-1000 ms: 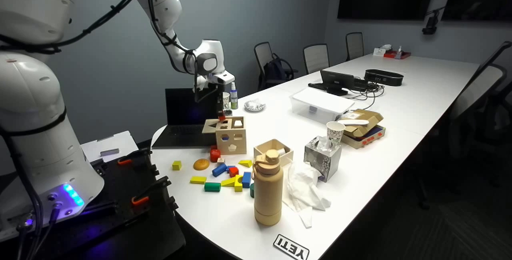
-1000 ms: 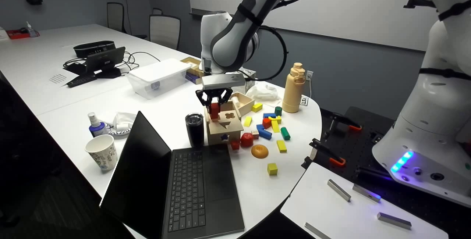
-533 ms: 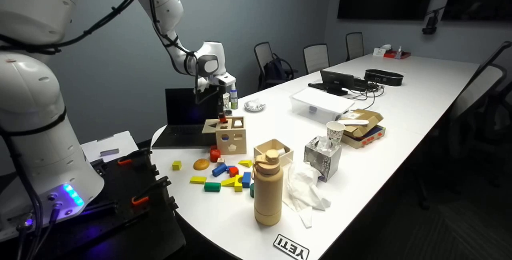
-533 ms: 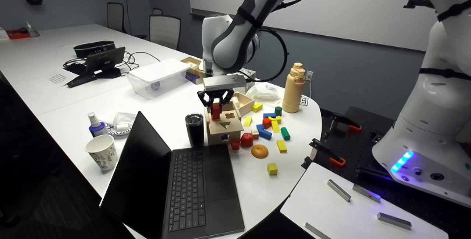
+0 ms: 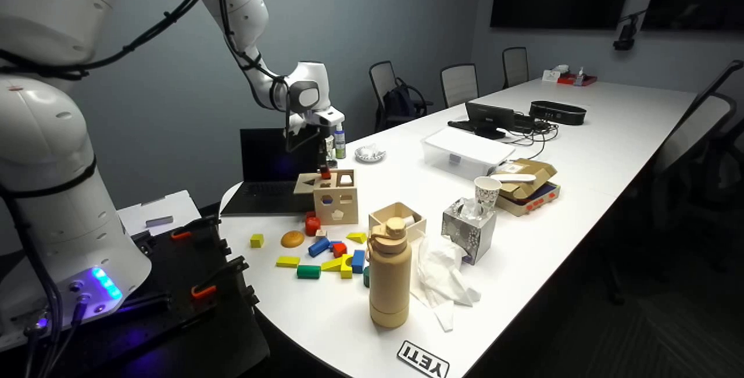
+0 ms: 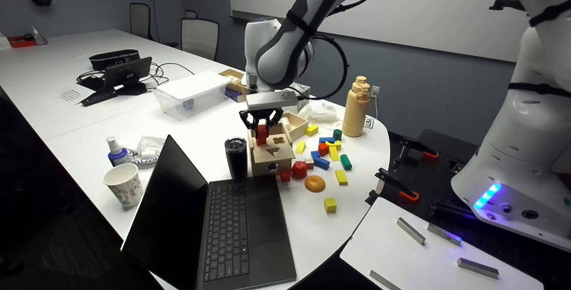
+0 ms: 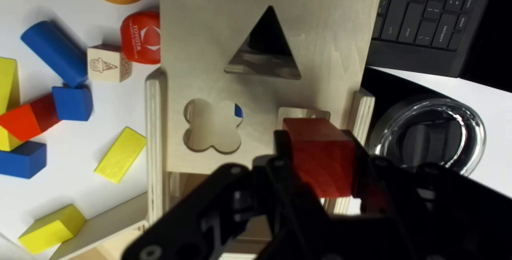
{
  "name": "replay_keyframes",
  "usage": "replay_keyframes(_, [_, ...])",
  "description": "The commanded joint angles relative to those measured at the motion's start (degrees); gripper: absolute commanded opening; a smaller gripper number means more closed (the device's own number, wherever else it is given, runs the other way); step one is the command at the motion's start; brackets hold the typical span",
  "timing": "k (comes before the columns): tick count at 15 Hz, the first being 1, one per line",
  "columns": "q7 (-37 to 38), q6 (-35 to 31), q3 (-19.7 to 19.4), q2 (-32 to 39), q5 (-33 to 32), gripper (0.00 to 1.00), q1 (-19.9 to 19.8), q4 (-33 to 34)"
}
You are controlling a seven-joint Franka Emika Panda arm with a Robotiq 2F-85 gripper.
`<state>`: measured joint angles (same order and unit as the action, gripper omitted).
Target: Place the blue cross and the red rectangular block into the wooden box through their respective shape cutting on the lid
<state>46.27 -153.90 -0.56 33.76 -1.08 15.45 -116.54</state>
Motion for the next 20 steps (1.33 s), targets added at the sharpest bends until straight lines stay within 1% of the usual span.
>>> replay_keyframes(1, [-2.3, 1.6, 0.3, 1.0, 2.0, 0.08, -0.4, 2.0])
replay_keyframes(8, [-2.6, 1.8, 0.7, 1.6, 2.5, 0.08, -0.8, 2.5])
replay_keyframes(13, [-4.6, 2.4, 1.8, 1.5, 5.0, 0.08, -1.8, 2.2])
replay_keyframes(20, [-5.9, 3.4, 1.7, 1.7, 7.6, 0.08, -1.8, 1.9])
